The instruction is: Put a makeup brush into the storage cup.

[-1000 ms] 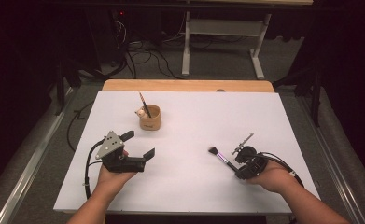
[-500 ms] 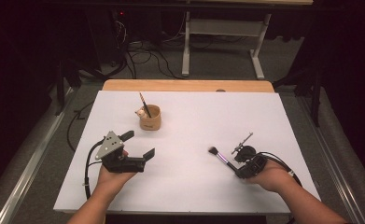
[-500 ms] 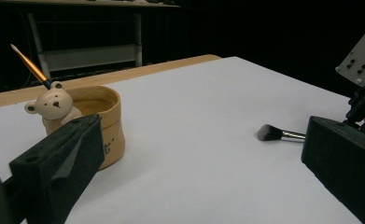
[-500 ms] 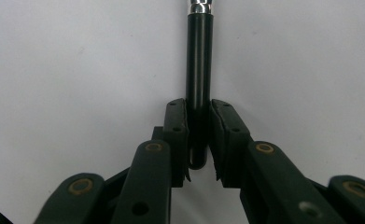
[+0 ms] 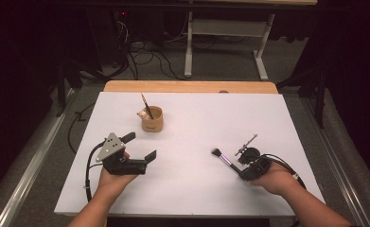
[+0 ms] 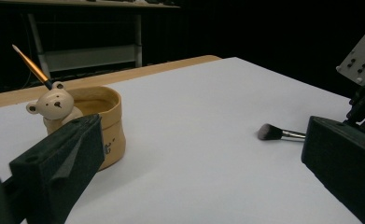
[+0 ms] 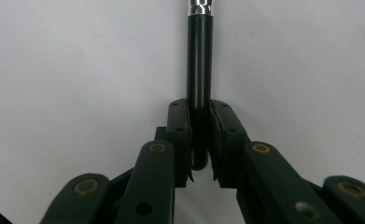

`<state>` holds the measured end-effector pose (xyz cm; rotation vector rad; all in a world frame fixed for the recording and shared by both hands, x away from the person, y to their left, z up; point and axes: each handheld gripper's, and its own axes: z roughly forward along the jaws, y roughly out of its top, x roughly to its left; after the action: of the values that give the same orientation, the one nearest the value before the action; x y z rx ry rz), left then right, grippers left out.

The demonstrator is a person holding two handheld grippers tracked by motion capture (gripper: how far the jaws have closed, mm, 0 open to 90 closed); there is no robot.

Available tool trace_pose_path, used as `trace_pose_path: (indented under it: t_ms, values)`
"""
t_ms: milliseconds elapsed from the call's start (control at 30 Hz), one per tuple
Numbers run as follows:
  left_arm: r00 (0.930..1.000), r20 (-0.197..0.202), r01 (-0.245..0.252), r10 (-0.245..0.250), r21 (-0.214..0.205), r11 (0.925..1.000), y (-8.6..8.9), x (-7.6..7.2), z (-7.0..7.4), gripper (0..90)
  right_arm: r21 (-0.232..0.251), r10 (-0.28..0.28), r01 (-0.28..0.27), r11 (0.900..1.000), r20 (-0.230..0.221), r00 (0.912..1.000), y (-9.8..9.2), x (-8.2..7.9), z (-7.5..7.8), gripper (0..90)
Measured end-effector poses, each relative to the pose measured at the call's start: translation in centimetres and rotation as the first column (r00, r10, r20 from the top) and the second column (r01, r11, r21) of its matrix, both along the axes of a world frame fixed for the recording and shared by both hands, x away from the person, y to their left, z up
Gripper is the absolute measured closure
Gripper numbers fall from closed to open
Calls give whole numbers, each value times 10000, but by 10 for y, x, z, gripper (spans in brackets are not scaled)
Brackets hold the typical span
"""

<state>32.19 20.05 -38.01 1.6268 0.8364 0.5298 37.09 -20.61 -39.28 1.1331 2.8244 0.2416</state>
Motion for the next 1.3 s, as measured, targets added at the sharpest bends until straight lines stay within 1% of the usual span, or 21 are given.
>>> trace_pose_path:
  t_ms: [100,367,400,433,467,500,533,600,633,667,700,767,800,933,1033,1100,1133,1167,1200,1267,1300]
  values:
    - [10000,-12,-22,22,-37,10000,0,0,0,3,-7,-11,11,10000,15,10000,0,0,1,820]
    - [10000,-40,-38,38,0,10000,1,0,-1,3,60,-203,200,9998,551,9983,-3,4,9,820]
    - [10000,-42,-38,38,12,10000,0,1,-1,3,60,-402,399,9992,523,9978,-3,4,10,820]
    - [10000,-45,-41,41,23,10000,0,1,-1,3,62,-163,159,9999,704,9974,-4,6,10,820]
    - [10000,-47,-38,38,17,10000,0,1,-1,3,205,-306,289,9994,874,9957,-6,6,12,820]
    - [10000,-49,-48,48,-11,10000,0,1,-1,3,205,-306,289,9994,874,9957,-6,6,12,820]
    - [10000,-52,-43,43,-23,10000,1,1,-1,3,397,-463,422,9983,1089,9930,-7,6,12,820]
    - [10000,-78,-44,44,-49,10000,0,1,-2,3,475,-583,528,9975,1235,9906,-8,5,12,820]
    - [9999,-124,-6,7,59,10000,1,2,-2,3,475,-583,528,9975,1235,9906,-8,5,12,820]
    - [9999,-154,-15,15,15,10000,1,2,-3,3,576,-619,540,9969,1454,9874,-9,5,11,820]
    - [9998,-185,-29,29,9,10000,1,3,-4,3,576,-619,540,9969,1454,9874,-9,5,11,820]
    - [9997,-250,-15,16,49,10000,1,3,-5,3,892,-713,572,9944,1645,9838,-10,4,12,820]
    - [9996,-269,5,-3,73,10000,2,4,-5,3,905,-733,586,9942,1683,9830,-10,3,12,820]
    - [9996,-269,13,-12,43,10000,1,4,-5,3,1528,-988,660,9860,2182,9709,-12,2,11,820]
    - [9996,-290,1,0,50,10000,1,4,-6,3,1791,-1152,711,9813,2494,9615,-13,1,7,820]
    - [9995,-324,-5,7,70,10000,1,5,-7,3,1933,-1206,710,9786,2583,9585,-13,1,5,820]
    - [9994,-341,-9,13,109,9999,1,5,-8,3,2146,-1333,738,9739,2779,9513,-13,1,2,820]
    - [9994,-341,-9,13,109,9999,1,5,-8,3,2146,-1333,738,9739,2779,9513,-13,1,2,820]
    - [9993,-372,-29,34,121,9999,1,6,-8,3,2207,-1347,712,9727,2879,9482,-14,1,1,820]
    - [9992,-405,-41,47,135,9999,1,7,-9,3,2531,-1546,738,9646,3162,9360,-15,2,-1,820]
    - [9990,-431,-60,67,154,9999,2,7,-10,3,2531,-1546,738,9646,3162,9360,-15,2,-1,820]
